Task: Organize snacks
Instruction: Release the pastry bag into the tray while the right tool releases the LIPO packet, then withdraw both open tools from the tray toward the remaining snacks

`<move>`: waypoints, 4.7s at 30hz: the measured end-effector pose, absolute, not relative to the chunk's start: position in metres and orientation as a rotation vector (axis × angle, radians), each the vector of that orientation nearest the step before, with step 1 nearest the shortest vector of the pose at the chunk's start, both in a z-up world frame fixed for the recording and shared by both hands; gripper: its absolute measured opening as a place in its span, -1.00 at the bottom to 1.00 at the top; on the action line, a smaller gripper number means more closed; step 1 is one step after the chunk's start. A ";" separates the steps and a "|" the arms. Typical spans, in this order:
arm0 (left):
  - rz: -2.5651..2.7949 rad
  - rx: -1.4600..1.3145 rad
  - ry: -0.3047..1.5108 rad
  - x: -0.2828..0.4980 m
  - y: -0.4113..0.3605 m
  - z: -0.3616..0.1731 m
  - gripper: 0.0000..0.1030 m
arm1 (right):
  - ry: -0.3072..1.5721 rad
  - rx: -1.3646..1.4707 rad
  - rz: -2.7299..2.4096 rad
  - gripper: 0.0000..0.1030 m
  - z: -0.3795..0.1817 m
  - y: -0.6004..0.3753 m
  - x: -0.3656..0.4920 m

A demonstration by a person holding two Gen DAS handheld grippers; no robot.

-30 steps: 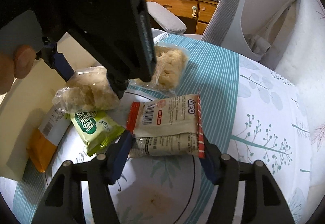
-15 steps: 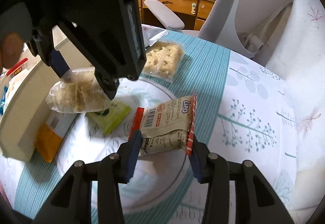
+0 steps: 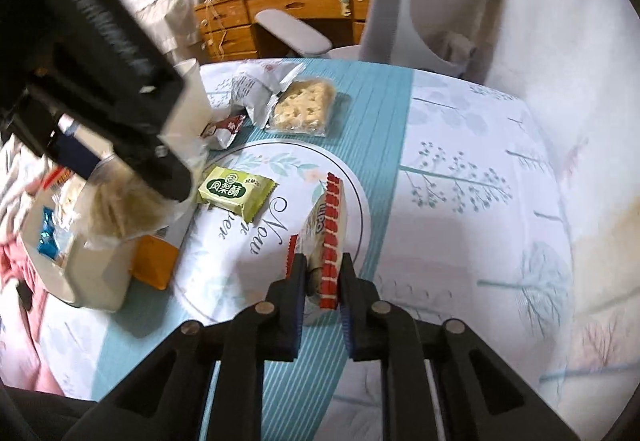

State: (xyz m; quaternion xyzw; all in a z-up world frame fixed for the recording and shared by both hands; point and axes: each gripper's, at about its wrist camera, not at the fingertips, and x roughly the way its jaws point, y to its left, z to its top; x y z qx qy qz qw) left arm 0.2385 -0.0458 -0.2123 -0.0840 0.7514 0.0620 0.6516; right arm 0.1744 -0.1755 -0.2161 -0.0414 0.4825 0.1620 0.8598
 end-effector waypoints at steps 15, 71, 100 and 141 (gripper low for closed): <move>0.039 -0.342 1.600 0.185 -0.015 -0.166 0.23 | 1.006 0.168 0.261 -0.71 -0.172 -0.212 0.146; -0.210 -0.104 1.169 0.084 0.203 -0.110 0.63 | 0.894 0.343 0.247 -0.16 -0.129 0.014 0.056; -0.039 -0.252 1.028 0.050 0.035 -0.096 0.63 | 0.918 0.067 0.404 0.03 -0.118 -0.127 0.068; 0.630 -0.189 1.053 0.154 -0.070 -0.273 0.25 | 0.829 -0.468 0.882 0.26 -0.189 -0.145 0.231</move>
